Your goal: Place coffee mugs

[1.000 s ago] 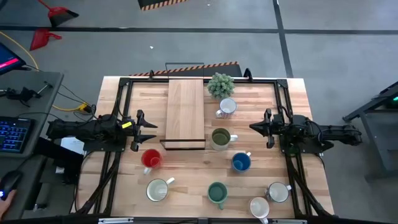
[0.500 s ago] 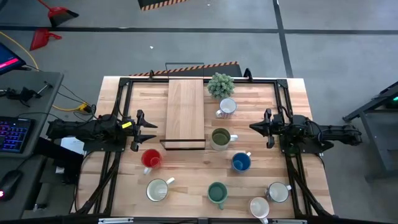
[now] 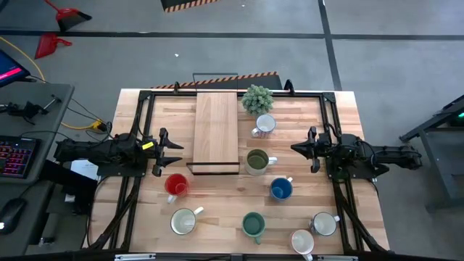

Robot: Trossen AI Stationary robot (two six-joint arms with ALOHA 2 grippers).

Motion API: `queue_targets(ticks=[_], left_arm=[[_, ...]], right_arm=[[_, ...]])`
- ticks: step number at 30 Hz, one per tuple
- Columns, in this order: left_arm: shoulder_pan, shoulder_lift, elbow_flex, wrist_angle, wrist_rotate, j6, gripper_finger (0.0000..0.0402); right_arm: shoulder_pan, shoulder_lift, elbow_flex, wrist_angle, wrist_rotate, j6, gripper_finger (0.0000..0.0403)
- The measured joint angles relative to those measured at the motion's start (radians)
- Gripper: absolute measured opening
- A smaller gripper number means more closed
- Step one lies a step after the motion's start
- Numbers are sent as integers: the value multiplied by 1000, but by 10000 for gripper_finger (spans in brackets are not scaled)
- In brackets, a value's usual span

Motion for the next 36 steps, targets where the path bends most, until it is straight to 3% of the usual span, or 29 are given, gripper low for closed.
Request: queue_targets(ticks=[13, 36], left_arm=[[0, 0, 0, 0, 0, 0, 184], [0, 0, 0, 50, 0, -70, 184]], right_arm=[[0, 0, 0, 0, 0, 62, 0], [0, 0, 0, 3, 11, 26, 0]])
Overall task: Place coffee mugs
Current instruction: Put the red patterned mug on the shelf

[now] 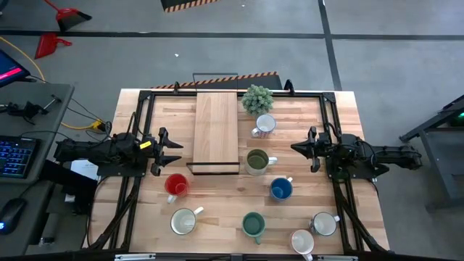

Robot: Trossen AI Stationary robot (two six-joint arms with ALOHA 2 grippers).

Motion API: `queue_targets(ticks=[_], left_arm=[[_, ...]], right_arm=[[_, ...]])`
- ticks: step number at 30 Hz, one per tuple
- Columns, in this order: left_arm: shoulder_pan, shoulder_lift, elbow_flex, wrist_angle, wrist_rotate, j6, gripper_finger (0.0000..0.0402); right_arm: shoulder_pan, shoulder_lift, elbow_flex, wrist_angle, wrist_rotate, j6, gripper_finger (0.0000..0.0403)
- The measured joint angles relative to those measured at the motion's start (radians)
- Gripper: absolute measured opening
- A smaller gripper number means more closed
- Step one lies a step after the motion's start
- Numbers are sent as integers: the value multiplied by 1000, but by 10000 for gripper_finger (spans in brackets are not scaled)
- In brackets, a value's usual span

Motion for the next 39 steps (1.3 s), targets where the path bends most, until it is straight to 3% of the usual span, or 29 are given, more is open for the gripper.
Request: queue_targets(ticks=[12, 17, 21, 28, 33, 39], left_arm=[[0, 0, 0, 20, -8, 154, 184], [0, 1, 0, 131, -139, 164, 184], [0, 1, 0, 151, -230, 143, 184], [0, 1, 0, 141, -213, 204, 184], [0, 1, 0, 108, -144, 189, 184], [0, 1, 0, 77, -145, 152, 184]], right_arm=[[0, 0, 0, 0, 0, -7, 0], [0, 1, 0, 12, 28, -50, 0], [0, 1, 33, 22, 127, -132, 0], [0, 1, 139, 40, 325, -309, 0], [0, 1, 151, 48, 309, -320, 0], [0, 1, 153, 29, 302, -369, 0]])
